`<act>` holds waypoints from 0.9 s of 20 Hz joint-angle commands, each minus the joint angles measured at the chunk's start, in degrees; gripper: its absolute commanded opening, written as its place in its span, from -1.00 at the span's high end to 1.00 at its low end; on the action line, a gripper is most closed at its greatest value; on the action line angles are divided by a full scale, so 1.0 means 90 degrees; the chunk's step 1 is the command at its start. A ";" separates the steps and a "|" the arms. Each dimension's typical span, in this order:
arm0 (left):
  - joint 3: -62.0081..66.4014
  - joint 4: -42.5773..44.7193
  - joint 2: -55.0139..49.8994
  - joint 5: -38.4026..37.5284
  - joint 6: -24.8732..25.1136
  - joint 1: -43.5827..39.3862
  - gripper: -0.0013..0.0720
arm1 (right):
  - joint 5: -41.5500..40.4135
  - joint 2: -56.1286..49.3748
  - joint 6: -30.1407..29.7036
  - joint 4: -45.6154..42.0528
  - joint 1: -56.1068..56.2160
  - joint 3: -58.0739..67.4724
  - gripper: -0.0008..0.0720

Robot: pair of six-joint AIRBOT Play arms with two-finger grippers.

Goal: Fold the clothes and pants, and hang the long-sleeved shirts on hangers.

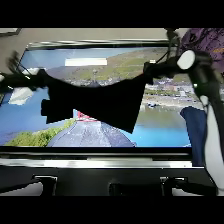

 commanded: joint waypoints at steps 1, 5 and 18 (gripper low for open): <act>0.2526 0.1591 0.0835 -0.0318 -0.0525 0.0551 0.92 | -0.0617 0.1486 -0.0510 -0.0818 0.0005 0.0007 0.88; 0.3912 0.2958 0.1960 -0.0408 -0.0916 0.0801 0.92 | -0.0444 0.3257 -0.1042 -0.0818 0.0005 0.0007 0.88; 0.3065 0.3378 0.2854 -0.0493 -0.1056 0.0731 0.91 | 0.0180 0.4226 -0.0206 -0.0724 0.0005 0.0005 0.88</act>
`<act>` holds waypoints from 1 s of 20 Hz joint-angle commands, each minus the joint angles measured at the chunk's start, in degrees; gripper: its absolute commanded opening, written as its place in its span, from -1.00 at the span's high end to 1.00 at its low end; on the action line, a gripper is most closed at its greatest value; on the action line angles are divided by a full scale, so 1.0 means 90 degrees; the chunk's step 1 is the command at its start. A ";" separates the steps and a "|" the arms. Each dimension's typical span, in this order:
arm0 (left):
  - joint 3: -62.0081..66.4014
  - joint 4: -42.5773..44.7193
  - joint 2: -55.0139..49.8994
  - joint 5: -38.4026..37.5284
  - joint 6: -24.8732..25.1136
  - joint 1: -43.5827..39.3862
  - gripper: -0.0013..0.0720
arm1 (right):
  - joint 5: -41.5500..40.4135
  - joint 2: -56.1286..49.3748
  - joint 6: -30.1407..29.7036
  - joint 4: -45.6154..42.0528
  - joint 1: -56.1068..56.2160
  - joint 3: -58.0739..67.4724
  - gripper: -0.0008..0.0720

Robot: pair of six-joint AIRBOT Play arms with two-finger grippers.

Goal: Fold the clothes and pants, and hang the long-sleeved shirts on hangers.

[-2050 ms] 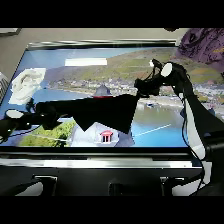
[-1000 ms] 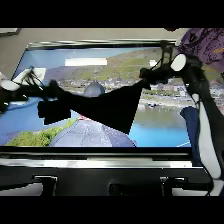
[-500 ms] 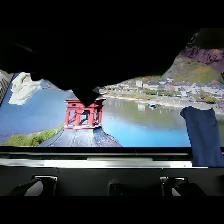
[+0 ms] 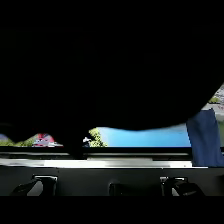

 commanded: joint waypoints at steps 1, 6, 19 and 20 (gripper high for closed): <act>-0.0352 -0.0646 -0.0636 -0.0027 0.0425 -0.0168 0.91 | 0.0347 -0.0746 0.0474 -0.0005 0.0000 -0.0002 0.88; -0.0838 -0.0738 -0.3058 0.0000 0.0882 -0.0945 0.91 | 0.1399 -0.3232 0.1137 0.0330 0.0000 -0.0007 0.87; -0.0816 -0.1880 -0.6773 0.0986 0.0816 -0.1586 0.69 | -0.0070 -0.7274 0.1552 0.1719 -0.0002 0.0000 0.85; -0.0748 -0.1877 -0.6720 0.0755 0.0816 -0.1508 0.35 | -0.0012 -0.7223 0.1554 0.1719 -0.0017 0.0000 0.64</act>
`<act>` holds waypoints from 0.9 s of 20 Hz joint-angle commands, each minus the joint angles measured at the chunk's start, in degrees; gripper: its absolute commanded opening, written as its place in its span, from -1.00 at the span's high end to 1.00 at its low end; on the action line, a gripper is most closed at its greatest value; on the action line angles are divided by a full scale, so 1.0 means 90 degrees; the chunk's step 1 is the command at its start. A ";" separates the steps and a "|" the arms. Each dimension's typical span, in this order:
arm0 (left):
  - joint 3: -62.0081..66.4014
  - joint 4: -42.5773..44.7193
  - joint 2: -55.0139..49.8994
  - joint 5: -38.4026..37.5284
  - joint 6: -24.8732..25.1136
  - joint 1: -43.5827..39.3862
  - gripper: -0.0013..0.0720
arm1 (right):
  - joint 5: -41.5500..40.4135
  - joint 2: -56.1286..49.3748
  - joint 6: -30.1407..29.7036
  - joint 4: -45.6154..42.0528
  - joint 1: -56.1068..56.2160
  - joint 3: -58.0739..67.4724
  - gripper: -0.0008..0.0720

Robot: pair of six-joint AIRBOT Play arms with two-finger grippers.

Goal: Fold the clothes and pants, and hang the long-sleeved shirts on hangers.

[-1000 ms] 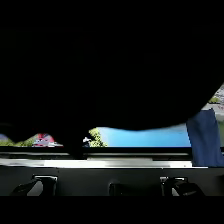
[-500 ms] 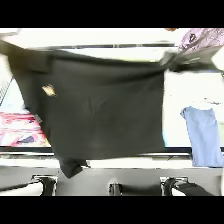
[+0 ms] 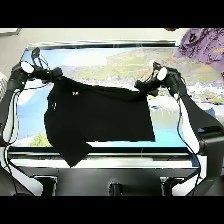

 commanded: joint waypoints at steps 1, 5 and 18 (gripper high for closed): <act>0.0155 -0.0177 -0.0051 -0.0544 -0.0046 0.0182 -0.04 | -0.0046 -0.0085 0.0063 0.0270 -0.0070 0.0010 0.31; 0.0335 -0.0177 0.0668 -0.2217 0.0442 0.0988 -0.53 | 0.1212 0.0726 -0.1282 0.0466 -0.0767 0.0007 -0.21; -0.3526 -0.1183 0.3118 -0.2506 0.0648 0.3016 -0.53 | 0.1829 0.3631 -0.4447 0.2331 -0.3869 -0.6081 -0.35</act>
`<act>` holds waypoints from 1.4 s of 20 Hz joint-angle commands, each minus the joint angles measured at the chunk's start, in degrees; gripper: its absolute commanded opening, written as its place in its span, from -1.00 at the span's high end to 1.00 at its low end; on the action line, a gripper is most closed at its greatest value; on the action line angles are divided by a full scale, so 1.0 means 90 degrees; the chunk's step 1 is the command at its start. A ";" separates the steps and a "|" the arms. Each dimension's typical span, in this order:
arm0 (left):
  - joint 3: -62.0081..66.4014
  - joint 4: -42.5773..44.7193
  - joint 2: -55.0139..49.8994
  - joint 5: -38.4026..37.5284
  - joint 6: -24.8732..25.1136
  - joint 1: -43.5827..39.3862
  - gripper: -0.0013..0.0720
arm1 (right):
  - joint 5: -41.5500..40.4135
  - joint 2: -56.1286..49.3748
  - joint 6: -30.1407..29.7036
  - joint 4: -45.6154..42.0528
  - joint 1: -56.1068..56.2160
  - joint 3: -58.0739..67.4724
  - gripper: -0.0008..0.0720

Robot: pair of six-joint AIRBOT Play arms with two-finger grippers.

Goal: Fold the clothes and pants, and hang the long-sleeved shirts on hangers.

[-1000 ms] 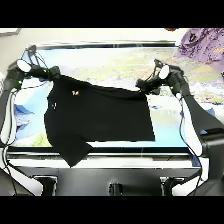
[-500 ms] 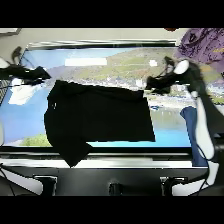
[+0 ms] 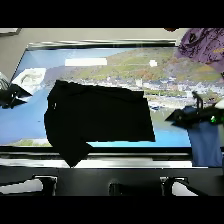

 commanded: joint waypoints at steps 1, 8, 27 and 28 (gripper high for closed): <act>-0.0704 -0.0066 0.0219 0.0073 0.0022 0.0134 -0.53 | -0.0410 0.0233 -0.0799 0.0763 -0.0238 -0.1617 -0.35; -0.0726 -0.0068 0.0185 0.0136 0.0019 0.0129 -0.53 | -0.1005 0.0221 -0.1399 0.1001 -0.0238 -0.2436 -0.37; -0.0746 0.0097 0.0265 -0.0204 -0.0044 0.0389 -0.53 | -0.1707 -0.0534 -0.1739 0.1552 0.0814 -0.2475 0.70; -0.0882 0.0245 0.0381 -0.0185 0.0007 0.0563 -0.53 | -0.1710 -0.0471 -0.1739 0.1547 0.0814 -0.2475 0.88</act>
